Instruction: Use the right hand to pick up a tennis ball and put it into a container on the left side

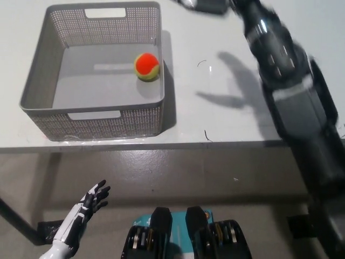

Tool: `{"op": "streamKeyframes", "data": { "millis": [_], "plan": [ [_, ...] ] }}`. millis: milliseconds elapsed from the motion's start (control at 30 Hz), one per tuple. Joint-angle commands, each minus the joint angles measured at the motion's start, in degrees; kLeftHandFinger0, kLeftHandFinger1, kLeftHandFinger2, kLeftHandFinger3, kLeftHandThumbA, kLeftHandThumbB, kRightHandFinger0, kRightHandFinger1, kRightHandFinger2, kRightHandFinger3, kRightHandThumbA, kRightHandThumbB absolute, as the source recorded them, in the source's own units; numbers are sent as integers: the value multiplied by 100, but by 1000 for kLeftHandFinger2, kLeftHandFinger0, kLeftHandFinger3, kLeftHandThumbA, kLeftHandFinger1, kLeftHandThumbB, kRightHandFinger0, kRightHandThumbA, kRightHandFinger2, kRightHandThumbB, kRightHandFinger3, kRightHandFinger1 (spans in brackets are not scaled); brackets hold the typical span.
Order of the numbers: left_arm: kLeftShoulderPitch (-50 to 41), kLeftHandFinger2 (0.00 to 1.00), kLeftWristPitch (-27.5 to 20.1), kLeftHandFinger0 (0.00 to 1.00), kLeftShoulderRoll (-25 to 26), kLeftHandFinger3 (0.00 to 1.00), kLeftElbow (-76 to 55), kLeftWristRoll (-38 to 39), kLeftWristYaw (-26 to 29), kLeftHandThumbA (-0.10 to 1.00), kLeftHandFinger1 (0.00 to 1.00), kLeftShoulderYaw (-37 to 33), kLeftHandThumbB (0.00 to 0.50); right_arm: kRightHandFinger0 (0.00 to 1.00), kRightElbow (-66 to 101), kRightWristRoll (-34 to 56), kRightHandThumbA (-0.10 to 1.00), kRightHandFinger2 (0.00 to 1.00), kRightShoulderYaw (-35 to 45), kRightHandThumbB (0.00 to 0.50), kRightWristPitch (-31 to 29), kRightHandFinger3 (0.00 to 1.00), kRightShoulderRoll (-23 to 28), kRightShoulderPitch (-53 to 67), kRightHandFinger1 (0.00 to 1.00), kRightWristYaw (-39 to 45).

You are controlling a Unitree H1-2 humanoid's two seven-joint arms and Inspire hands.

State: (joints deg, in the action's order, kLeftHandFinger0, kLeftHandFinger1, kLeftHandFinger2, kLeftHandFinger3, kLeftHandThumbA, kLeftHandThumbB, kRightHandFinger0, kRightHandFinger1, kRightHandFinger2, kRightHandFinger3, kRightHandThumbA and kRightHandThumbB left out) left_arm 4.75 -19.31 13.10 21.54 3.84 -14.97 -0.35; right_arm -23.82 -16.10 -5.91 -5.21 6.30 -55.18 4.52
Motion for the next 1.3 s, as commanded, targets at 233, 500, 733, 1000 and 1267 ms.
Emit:
{"op": "streamKeyframes", "data": {
  "millis": [233,500,733,1000,1267],
  "plan": [
    [-114,1000,-135,1000,69,1000,-202,162,-86,1000,1000,46,288,1000,3759,1727,1000,1000,571,283,-645,1000,366,3670,1000,259],
    [-228,1000,-86,1000,27,1000,-250,154,-51,1000,1000,41,281,1000,2628,1845,1000,1000,451,285,-1270,1000,70,4554,1000,258],
    [-267,1000,-117,1000,-60,1000,-294,67,139,1000,1000,116,280,1000,1574,1788,1000,1000,459,284,-1647,1000,-206,5050,1000,151],
    [-152,1000,-361,1000,-85,1000,-149,159,139,1000,1000,277,299,1000,1035,2085,1000,1000,504,222,-1848,1000,-305,5252,1000,303],
    [-149,1000,-358,1000,-132,1000,-135,214,110,1000,1000,389,307,1000,670,2317,1000,1000,474,220,-2004,1000,-351,5177,1000,442]
  ]
}}
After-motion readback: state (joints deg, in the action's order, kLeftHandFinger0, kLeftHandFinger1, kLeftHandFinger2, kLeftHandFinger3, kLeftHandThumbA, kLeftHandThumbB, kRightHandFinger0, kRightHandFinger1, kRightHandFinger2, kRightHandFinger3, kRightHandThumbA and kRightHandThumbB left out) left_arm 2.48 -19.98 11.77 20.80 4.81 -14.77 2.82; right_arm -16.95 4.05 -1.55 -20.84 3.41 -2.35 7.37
